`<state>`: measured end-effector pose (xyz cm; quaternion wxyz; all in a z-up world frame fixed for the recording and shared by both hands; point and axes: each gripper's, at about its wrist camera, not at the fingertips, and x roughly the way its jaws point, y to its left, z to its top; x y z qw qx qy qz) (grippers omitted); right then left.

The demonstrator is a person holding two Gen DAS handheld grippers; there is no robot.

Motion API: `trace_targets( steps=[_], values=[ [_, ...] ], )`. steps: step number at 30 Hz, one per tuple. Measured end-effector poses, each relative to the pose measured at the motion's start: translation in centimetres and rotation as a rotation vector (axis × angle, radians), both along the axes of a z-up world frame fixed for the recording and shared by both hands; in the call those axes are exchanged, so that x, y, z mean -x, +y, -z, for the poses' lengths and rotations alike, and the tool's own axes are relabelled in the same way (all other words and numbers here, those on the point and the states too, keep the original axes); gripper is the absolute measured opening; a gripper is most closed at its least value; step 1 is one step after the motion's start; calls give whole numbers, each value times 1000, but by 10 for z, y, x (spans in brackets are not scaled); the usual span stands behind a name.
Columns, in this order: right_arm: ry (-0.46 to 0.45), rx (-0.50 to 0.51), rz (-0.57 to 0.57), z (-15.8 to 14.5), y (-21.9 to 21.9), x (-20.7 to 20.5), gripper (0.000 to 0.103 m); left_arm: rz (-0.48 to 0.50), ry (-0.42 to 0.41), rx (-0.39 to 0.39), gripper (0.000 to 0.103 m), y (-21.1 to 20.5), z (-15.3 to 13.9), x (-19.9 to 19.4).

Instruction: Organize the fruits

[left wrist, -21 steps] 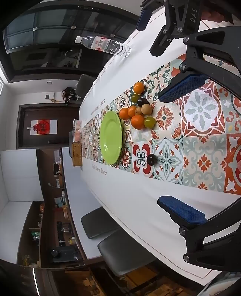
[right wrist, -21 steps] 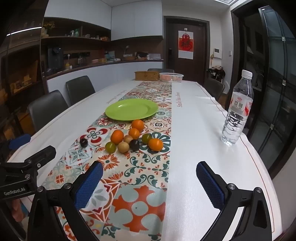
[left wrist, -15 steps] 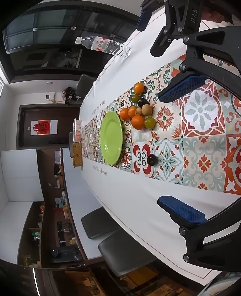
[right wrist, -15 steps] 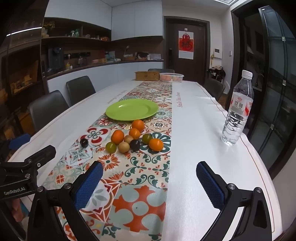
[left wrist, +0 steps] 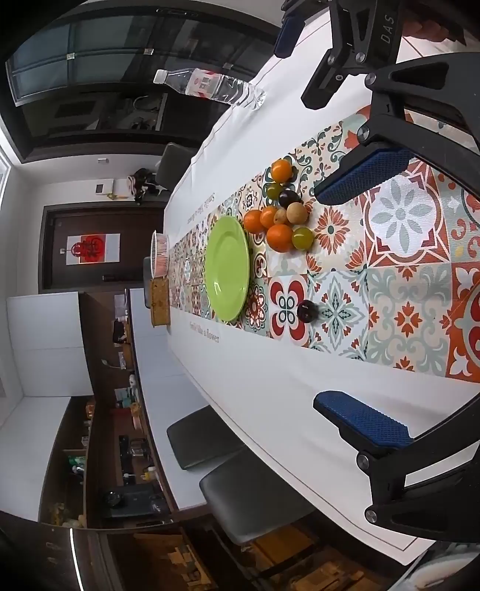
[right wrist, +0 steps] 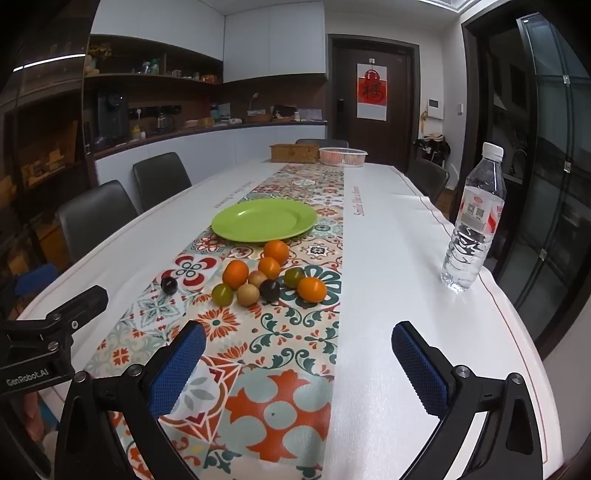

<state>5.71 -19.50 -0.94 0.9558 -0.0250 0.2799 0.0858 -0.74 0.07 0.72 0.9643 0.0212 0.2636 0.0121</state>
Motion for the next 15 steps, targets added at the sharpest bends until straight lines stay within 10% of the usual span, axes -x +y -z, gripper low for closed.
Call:
trace_targets(
  steps=[15],
  values=[
    [-3,2,0,0,0,1,102,3,-10,-2,102,0,-2,3]
  ],
)
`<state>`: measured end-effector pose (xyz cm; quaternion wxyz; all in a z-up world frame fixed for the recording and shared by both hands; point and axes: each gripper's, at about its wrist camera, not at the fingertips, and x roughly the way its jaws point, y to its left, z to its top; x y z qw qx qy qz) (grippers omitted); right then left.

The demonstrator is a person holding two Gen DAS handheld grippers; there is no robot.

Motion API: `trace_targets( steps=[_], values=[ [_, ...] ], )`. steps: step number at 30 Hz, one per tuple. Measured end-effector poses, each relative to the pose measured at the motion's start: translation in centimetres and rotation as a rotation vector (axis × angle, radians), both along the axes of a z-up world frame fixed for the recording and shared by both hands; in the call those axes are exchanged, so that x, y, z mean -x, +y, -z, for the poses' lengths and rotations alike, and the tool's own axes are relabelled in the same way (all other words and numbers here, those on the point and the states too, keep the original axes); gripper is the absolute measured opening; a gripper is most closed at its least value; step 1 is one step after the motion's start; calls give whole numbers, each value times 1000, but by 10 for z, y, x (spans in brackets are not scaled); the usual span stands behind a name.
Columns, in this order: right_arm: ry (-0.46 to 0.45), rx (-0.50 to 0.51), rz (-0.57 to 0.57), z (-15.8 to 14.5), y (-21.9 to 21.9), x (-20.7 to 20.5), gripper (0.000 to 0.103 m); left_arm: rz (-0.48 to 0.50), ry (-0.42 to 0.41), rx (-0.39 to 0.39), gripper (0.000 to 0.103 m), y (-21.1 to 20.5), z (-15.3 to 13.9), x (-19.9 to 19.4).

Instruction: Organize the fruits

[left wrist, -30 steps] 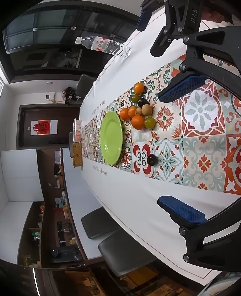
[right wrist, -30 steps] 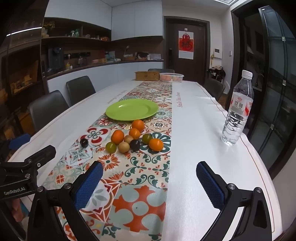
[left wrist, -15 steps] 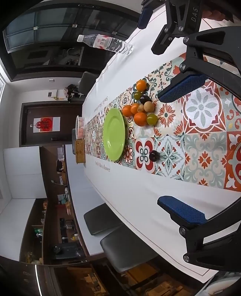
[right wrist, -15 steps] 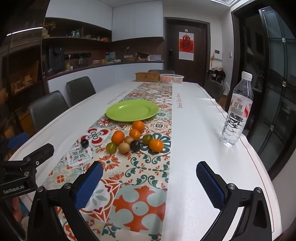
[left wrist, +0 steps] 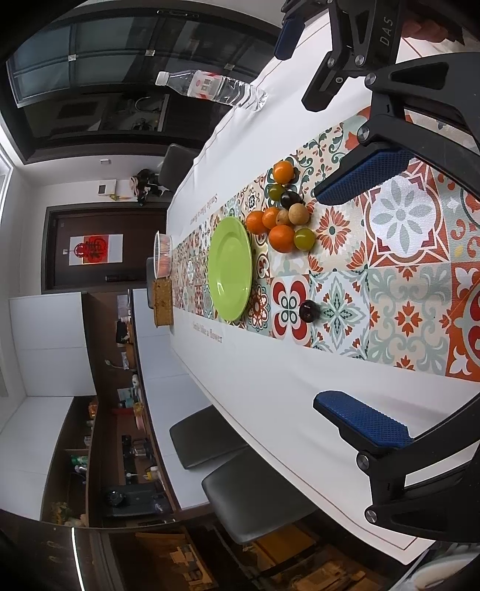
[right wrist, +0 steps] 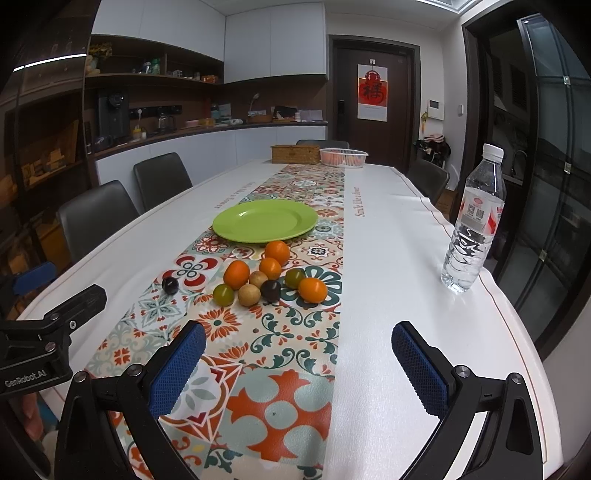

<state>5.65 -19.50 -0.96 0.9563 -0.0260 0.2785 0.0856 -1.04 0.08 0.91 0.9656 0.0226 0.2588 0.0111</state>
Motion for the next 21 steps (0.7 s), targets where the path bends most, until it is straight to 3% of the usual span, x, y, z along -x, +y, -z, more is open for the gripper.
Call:
trace_targets(
  steps=[21],
  values=[
    [-5,-2,-4,-3,0,3,102,6,-19,-7,102,-3,-10,4]
  ],
)
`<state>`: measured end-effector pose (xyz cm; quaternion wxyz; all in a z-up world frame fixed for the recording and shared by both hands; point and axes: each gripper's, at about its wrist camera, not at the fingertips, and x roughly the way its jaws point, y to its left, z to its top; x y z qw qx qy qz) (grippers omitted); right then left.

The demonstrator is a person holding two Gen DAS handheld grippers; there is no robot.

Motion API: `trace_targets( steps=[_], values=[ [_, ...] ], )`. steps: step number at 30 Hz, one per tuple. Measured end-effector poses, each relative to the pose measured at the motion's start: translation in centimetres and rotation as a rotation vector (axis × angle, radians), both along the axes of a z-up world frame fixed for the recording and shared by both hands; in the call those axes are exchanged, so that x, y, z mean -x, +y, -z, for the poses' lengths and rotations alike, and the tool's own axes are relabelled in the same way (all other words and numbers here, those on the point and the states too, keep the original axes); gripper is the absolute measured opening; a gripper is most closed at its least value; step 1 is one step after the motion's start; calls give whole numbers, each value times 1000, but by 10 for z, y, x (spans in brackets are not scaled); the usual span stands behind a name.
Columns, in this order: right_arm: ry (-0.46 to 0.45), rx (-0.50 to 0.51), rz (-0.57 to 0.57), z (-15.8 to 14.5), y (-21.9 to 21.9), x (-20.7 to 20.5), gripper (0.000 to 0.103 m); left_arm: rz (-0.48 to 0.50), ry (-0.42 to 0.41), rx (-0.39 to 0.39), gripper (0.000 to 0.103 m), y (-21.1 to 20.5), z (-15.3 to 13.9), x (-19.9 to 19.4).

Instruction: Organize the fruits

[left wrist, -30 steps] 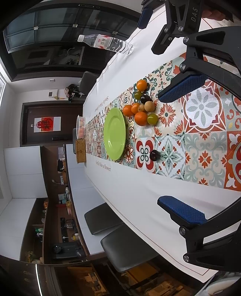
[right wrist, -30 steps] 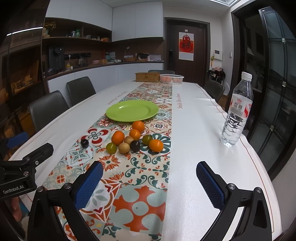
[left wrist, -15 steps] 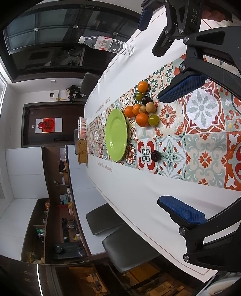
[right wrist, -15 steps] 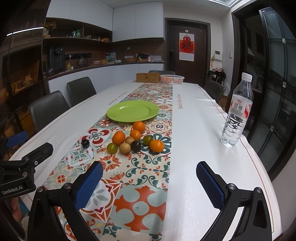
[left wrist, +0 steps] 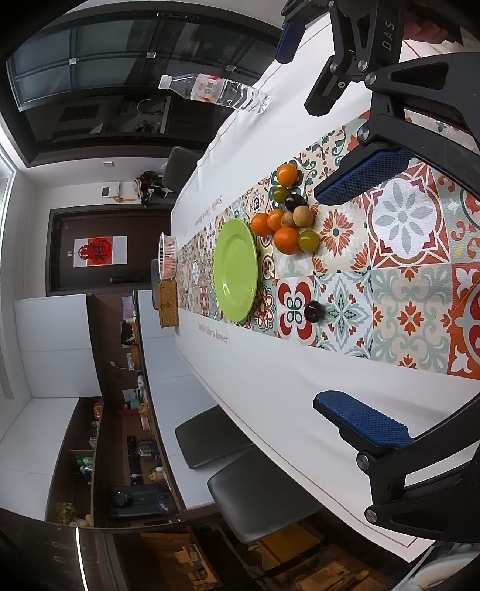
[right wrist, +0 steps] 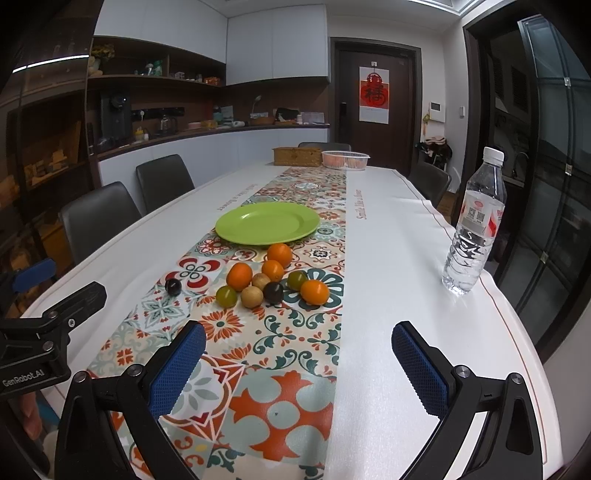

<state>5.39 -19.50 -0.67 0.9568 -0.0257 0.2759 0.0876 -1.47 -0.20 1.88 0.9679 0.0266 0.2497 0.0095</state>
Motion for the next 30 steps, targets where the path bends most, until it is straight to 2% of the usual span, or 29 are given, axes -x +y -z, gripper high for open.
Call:
trace_targets(
  steps=[30],
  values=[
    [0,8,-17,-1,4,0,102,5,-13,-6,102,-2,2,3]
  ],
)
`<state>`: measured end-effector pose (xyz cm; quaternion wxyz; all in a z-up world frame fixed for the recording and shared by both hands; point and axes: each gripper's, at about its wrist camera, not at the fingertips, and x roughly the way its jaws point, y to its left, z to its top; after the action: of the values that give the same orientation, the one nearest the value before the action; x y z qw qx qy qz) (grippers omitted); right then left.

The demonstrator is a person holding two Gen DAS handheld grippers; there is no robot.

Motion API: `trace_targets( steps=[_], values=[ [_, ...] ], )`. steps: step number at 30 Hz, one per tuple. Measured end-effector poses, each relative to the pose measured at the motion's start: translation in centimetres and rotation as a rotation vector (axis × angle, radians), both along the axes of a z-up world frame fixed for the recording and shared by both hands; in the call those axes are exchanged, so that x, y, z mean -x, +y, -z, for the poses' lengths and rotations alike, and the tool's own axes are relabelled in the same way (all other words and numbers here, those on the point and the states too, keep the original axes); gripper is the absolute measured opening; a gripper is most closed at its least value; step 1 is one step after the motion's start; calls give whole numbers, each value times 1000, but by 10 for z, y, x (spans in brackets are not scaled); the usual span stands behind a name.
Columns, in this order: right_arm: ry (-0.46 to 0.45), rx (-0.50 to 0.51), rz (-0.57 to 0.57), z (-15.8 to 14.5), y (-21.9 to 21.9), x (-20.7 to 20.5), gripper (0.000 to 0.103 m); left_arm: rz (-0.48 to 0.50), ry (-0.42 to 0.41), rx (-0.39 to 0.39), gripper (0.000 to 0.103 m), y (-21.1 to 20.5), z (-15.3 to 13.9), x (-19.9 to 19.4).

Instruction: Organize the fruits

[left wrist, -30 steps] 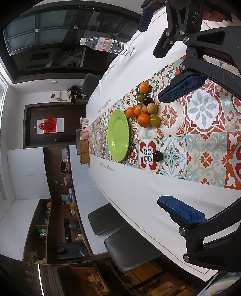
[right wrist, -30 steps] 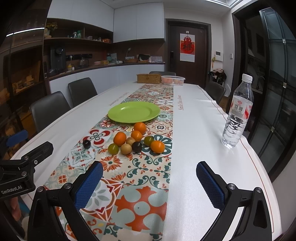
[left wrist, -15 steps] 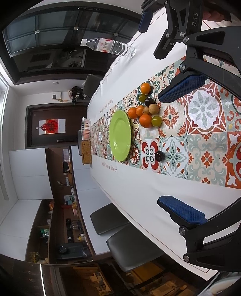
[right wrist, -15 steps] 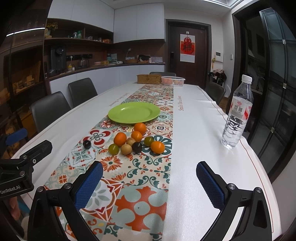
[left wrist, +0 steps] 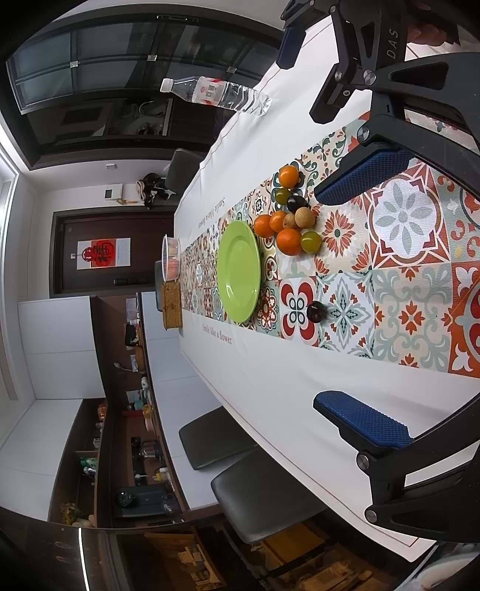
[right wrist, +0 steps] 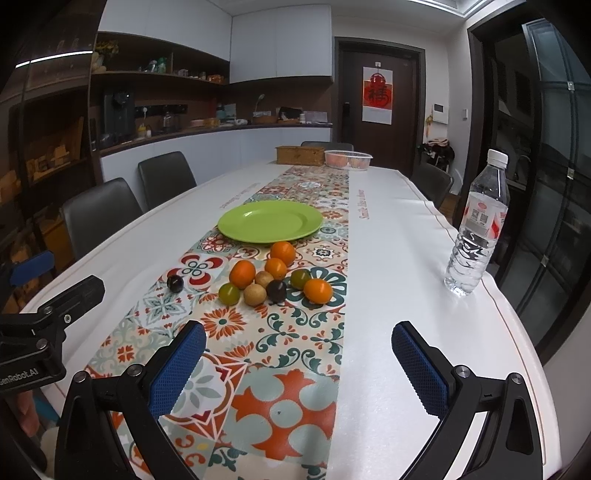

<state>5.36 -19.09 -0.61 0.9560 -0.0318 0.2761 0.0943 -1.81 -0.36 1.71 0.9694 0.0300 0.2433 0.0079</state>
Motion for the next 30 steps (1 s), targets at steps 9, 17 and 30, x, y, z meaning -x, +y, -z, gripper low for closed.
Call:
trace_targets(
  steps=[9,17,30],
  values=[
    [-11,25,-31,5,12,-7,102,-5,13,20,101,12,5,-6],
    [-32,63,-76,9,35,-23,101,1,46,29,92,28,17,-24],
    [27,110,-173,28,70,-59,82,44,106,3,76,43,36,-61]
  ],
)
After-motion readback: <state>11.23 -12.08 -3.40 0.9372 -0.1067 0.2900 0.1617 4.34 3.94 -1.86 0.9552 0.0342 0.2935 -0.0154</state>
